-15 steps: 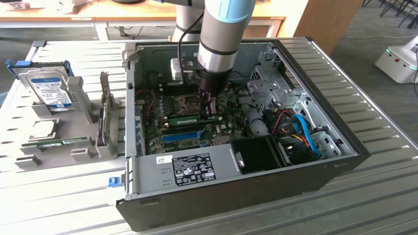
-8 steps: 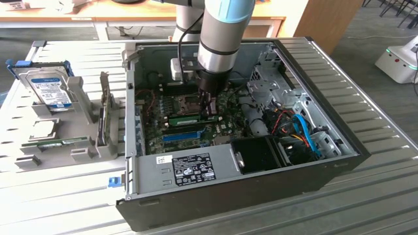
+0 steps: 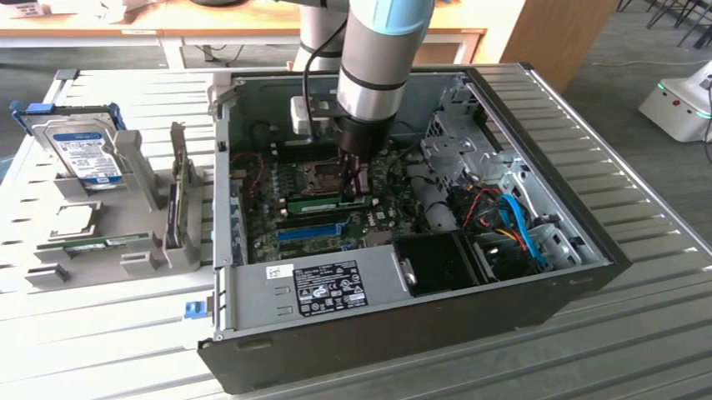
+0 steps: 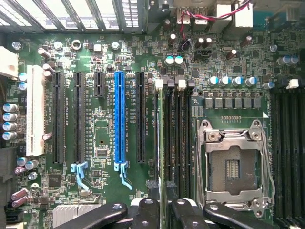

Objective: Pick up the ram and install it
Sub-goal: 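Insert the ram into the slot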

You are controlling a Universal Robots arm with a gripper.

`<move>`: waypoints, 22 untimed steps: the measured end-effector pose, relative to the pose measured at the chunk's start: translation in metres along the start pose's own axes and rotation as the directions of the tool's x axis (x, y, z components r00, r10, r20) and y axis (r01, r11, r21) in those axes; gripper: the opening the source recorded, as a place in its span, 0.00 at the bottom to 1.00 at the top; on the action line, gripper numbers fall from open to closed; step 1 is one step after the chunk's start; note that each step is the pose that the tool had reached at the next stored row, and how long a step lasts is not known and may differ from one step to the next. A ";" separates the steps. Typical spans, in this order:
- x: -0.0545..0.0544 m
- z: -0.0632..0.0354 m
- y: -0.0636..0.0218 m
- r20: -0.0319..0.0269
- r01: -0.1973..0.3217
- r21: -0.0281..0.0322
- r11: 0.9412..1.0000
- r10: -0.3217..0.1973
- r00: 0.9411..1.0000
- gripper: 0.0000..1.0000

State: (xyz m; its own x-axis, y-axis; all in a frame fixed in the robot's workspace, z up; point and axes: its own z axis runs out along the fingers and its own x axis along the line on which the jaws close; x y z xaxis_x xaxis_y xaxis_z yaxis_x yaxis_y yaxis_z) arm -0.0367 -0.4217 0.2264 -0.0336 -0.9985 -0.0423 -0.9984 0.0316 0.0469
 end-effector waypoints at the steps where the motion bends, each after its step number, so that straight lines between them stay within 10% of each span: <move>1: 0.000 -0.0015 0.0001 0.000 0.000 0.000 1.000 0.000 1.000 0.19; 22: -0.003 -0.0617 0.0024 0.000 0.000 0.000 1.000 0.000 1.000 0.19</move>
State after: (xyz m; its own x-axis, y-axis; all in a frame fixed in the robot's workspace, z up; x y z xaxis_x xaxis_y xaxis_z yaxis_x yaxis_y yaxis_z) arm -0.0363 -0.4217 0.2882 -0.0336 -0.9985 -0.0423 -0.9984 0.0316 0.0470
